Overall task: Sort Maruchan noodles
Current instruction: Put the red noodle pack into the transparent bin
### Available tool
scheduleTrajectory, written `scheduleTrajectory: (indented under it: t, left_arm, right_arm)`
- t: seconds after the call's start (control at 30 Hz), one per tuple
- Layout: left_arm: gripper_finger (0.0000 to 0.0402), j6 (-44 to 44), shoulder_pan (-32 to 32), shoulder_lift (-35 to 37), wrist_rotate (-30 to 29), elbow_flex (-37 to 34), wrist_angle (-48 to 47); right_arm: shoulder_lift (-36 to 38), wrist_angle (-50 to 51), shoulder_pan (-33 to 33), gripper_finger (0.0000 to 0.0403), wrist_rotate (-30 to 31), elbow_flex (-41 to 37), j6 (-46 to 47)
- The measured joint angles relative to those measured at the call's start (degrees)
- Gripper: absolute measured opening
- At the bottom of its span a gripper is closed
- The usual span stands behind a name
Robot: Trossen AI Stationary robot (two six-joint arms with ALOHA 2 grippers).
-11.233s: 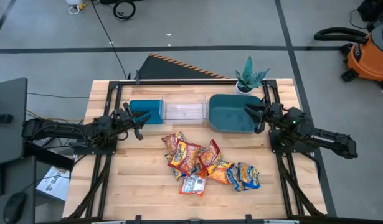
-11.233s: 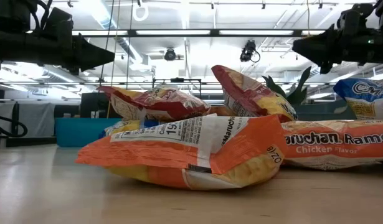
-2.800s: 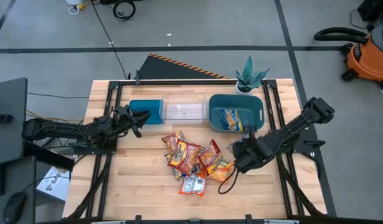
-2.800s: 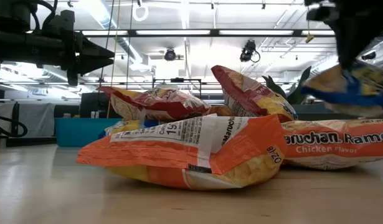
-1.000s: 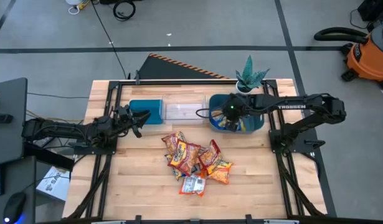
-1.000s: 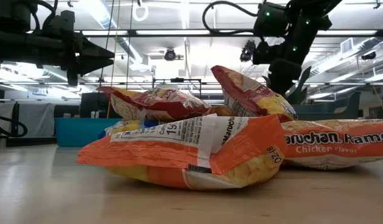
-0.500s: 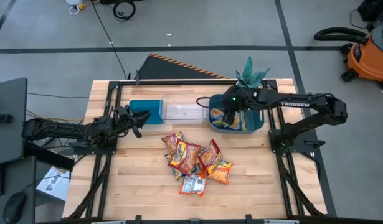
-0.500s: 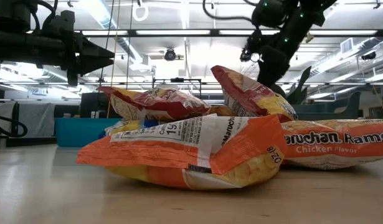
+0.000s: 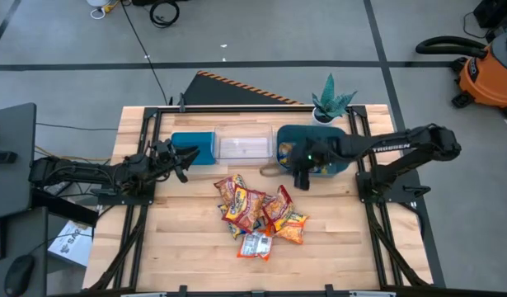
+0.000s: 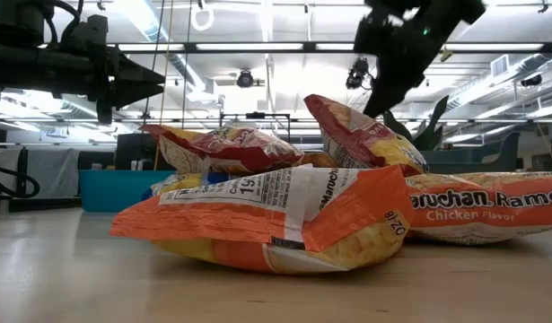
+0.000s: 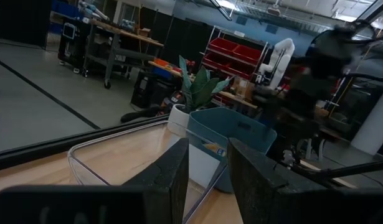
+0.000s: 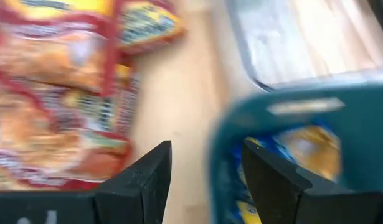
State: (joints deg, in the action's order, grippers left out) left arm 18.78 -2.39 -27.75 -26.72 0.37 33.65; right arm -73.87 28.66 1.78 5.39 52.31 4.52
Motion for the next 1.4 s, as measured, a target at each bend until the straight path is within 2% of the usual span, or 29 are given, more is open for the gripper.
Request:
scheduleTrajectory:
  t: [0.23,0.37,0.63,0.73,0.9,1.0,1.17,1.4]
  left_arm:
    - [0.0115,-0.01,-0.02,0.0,0.0,-0.01,0.0]
    - [0.0115,0.0,-0.01,0.0,0.0,-0.01,-0.01]
    - [0.0115,0.0,0.0,0.0,0.0,0.01,-0.01]
    - [0.0115,0.03,-0.02,0.0,0.0,0.01,0.0]
    - [0.0115,0.0,0.0,0.02,-0.01,0.01,-0.01]
    - [0.0115,0.03,0.0,0.0,0.0,0.01,-0.02]
    - [0.0115,0.01,-0.01,0.02,-0.02,0.01,-0.01]
    - [0.0115,0.01,-0.02,0.02,0.0,0.01,0.0]
  right_arm:
    - [-0.02,-6.84,-10.85,0.0199,1.03,0.0,1.79]
    - [-0.02,-9.12,-14.59,0.0199,2.28,0.0,4.08]
    - [-0.02,-9.81,-17.54,0.0199,2.61,0.27,3.07]
    - [-0.02,-9.26,-18.33,0.0199,-0.31,0.28,3.06]
    - [-0.03,-6.4,-18.6,0.0199,-2.07,0.31,9.1]
    - [-0.02,-6.82,-18.62,0.0199,-1.77,0.31,9.26]
    - [-0.02,-7.08,-21.89,0.0199,2.02,0.31,8.87]
    - [-0.02,-7.06,-25.94,0.0199,15.75,-0.14,2.1]
